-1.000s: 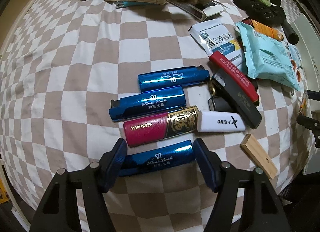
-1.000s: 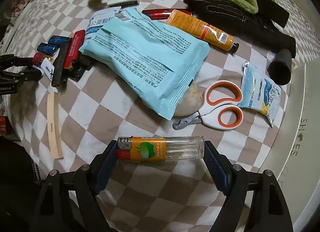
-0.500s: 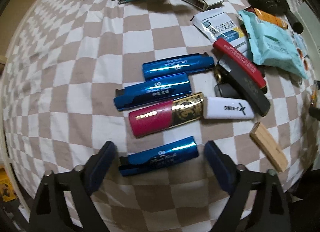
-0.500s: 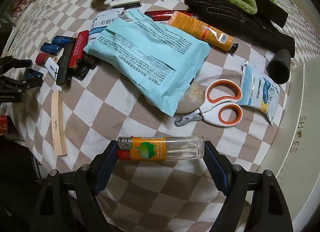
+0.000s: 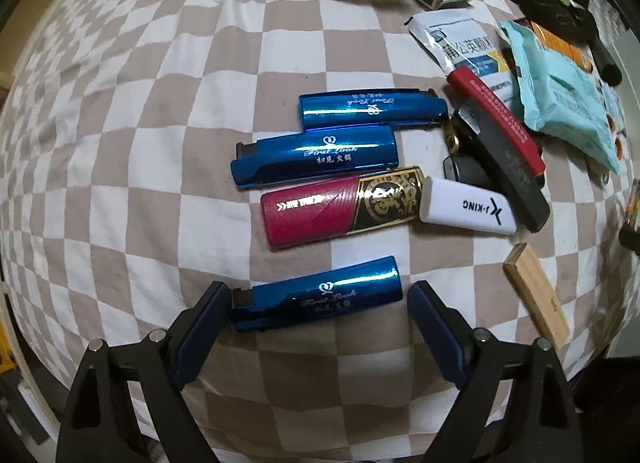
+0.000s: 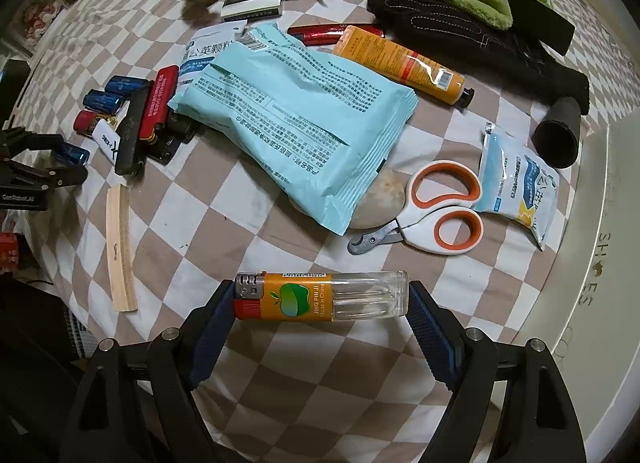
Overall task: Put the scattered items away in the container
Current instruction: 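Close the right tool on the clear lighter while the left tool closes on the blue lighter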
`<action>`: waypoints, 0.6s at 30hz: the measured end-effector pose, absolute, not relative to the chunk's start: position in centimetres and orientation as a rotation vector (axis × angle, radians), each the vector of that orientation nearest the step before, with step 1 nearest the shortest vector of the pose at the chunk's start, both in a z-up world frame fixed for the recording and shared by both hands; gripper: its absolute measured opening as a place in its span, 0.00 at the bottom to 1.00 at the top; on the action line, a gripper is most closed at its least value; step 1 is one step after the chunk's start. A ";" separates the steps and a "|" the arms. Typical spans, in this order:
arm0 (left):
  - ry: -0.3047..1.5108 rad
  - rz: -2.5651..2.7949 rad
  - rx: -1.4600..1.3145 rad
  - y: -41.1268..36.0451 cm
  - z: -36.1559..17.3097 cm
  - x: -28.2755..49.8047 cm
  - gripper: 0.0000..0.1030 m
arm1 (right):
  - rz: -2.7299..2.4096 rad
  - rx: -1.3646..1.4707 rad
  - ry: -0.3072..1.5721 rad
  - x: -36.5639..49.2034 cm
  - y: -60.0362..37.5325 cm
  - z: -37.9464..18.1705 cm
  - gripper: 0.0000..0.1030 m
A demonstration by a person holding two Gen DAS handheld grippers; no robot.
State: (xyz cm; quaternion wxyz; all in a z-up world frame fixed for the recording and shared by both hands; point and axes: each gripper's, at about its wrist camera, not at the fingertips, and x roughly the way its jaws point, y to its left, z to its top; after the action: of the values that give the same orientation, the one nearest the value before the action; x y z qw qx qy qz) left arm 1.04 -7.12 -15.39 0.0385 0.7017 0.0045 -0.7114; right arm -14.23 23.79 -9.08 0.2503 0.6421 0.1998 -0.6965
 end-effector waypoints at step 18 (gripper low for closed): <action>0.062 -2.217 2.101 -7.2 -13.6 -2.6 0.81 | -1.919 1.727 0.522 -17.5 26.8 -7.5 0.81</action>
State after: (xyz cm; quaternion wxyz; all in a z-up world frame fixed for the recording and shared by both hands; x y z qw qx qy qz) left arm -2.57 -7.16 -13.64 0.0432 0.6871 0.0202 -0.7250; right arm -17.50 26.81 -7.51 0.2511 0.6348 0.1919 -0.7051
